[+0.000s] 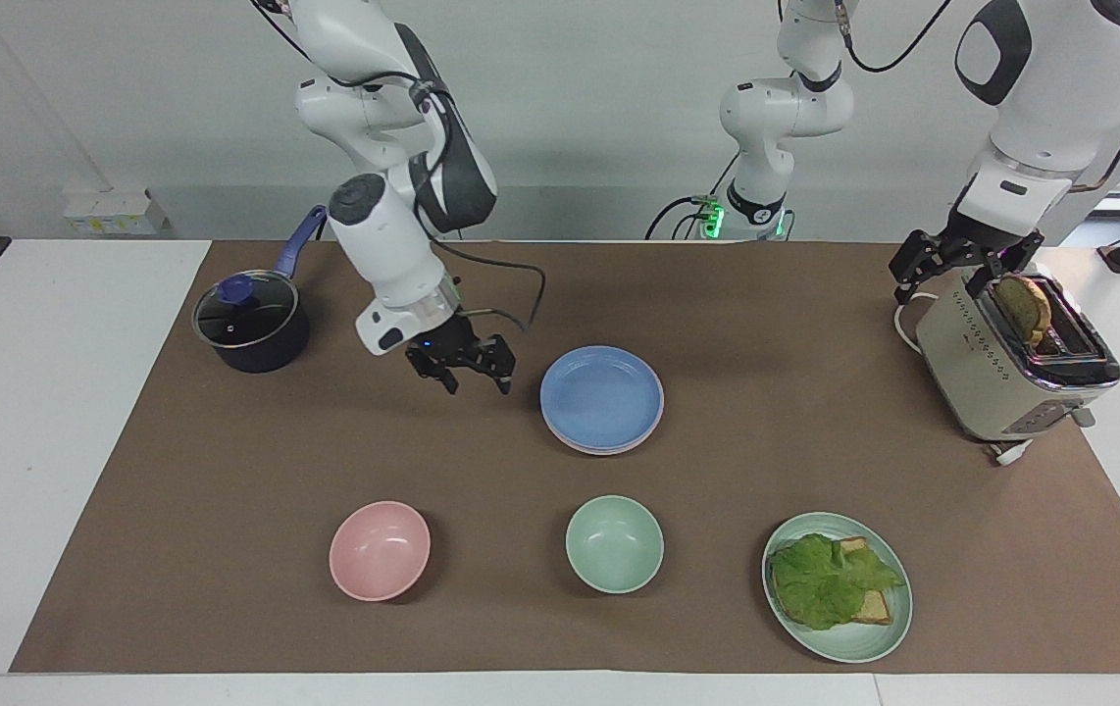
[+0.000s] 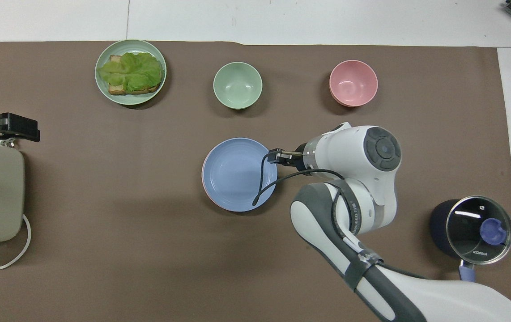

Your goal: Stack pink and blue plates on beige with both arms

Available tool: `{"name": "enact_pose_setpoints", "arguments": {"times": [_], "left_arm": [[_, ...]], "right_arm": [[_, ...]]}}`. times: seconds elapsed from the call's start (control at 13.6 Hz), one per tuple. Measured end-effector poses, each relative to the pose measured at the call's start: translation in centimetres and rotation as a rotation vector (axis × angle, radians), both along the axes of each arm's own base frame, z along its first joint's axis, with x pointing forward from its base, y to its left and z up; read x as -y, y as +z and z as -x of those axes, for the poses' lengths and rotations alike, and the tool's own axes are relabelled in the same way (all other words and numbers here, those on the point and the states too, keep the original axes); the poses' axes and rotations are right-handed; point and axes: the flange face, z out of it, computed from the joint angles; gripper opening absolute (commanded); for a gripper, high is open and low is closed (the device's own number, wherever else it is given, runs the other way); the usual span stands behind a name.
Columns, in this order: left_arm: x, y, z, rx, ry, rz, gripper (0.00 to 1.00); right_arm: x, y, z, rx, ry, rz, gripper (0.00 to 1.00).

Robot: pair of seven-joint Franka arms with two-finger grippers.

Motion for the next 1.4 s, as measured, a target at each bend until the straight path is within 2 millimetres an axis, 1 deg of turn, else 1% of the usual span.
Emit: {"name": "enact_pose_setpoints", "arguments": {"times": [0.15, 0.29, 0.37, 0.44, 0.52, 0.66, 0.88, 1.4], "left_arm": [[0.0, 0.0, 0.0, 0.000, 0.000, 0.000, 1.00], [0.0, 0.0, 0.0, 0.000, 0.000, 0.000, 1.00], [0.0, 0.0, 0.0, 0.000, 0.000, 0.000, 1.00], [0.0, 0.0, 0.0, 0.000, 0.000, 0.000, 1.00], [0.0, 0.0, 0.0, 0.000, 0.000, 0.000, 1.00], [0.0, 0.0, 0.0, 0.000, 0.000, 0.000, 1.00], [0.0, 0.0, 0.0, 0.000, 0.000, 0.000, 1.00], [0.0, 0.0, 0.0, 0.000, 0.000, 0.000, 1.00]], "right_arm": [[2.9, 3.6, 0.3, -0.039, 0.003, 0.016, 1.00], [5.1, 8.1, 0.6, -0.065, 0.010, 0.042, 1.00], [5.7, 10.2, 0.9, -0.075, 0.012, 0.067, 1.00], [5.9, 11.8, 1.2, -0.085, 0.021, 0.091, 1.00], [5.9, 12.8, 1.5, -0.100, 0.039, 0.109, 1.00], [5.8, 13.7, 1.8, -0.141, 0.073, 0.123, 1.00], [5.9, 14.5, 1.6, -0.166, 0.098, 0.124, 1.00], [5.9, 14.5, 1.7, -0.205, 0.113, 0.122, 1.00]]}}
